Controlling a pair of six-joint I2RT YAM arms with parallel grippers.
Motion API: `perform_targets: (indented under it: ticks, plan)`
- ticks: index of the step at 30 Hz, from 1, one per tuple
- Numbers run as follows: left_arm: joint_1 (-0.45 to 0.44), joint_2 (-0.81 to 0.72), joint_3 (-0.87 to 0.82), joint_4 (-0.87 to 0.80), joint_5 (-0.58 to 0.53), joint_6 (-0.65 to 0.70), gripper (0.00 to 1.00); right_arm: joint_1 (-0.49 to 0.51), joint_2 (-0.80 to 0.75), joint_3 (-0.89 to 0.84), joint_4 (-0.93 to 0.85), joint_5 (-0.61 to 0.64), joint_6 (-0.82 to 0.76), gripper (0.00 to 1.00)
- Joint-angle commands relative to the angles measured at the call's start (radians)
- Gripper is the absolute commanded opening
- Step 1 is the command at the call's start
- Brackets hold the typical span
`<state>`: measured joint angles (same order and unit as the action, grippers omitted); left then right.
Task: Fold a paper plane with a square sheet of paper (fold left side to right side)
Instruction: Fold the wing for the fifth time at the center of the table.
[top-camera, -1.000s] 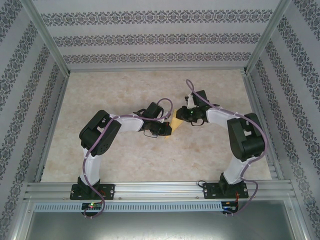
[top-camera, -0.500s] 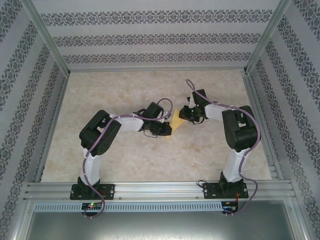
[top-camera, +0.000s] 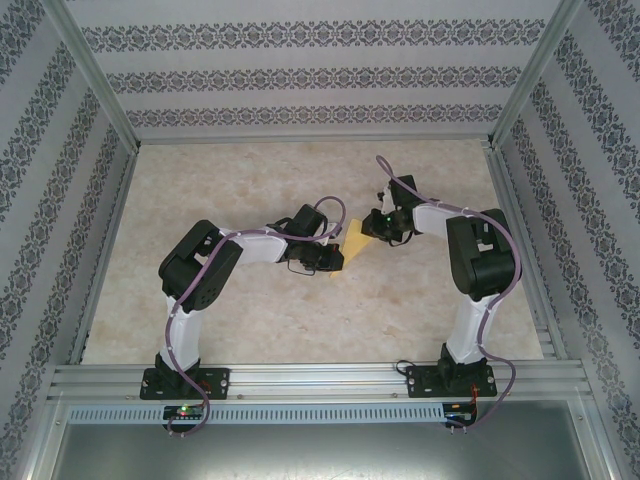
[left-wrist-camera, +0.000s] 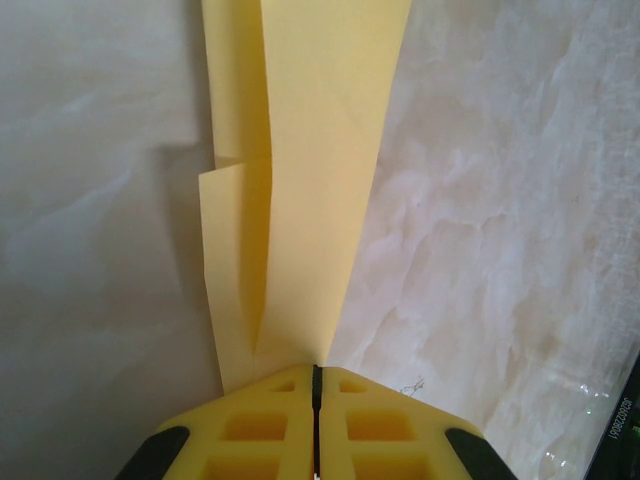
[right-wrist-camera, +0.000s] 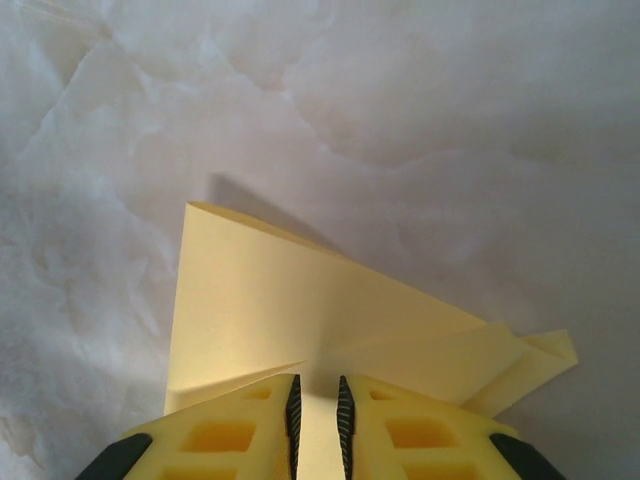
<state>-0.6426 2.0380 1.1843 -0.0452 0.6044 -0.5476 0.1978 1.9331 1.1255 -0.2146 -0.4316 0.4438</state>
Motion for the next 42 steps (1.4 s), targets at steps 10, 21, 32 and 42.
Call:
perform_targets:
  ticks: [10, 21, 32, 42]
  plan:
    - [-0.023, 0.076, -0.046, -0.16, -0.082, 0.032, 0.09, -0.091, 0.059, 0.053, -0.023, -0.041, 0.02, 0.17]
    - [-0.025, 0.07, -0.052, -0.152, -0.079, 0.031, 0.09, -0.141, 0.099, 0.086, -0.014, -0.141, 0.078, 0.15]
    - [-0.028, 0.065, -0.045, -0.144, -0.073, 0.034, 0.09, -0.233, 0.089, 0.056, 0.107, -0.274, 0.137, 0.16]
    - [-0.032, 0.063, -0.033, -0.139, -0.071, 0.032, 0.09, -0.136, -0.114, -0.01, 0.06, -0.287, 0.084, 0.17]
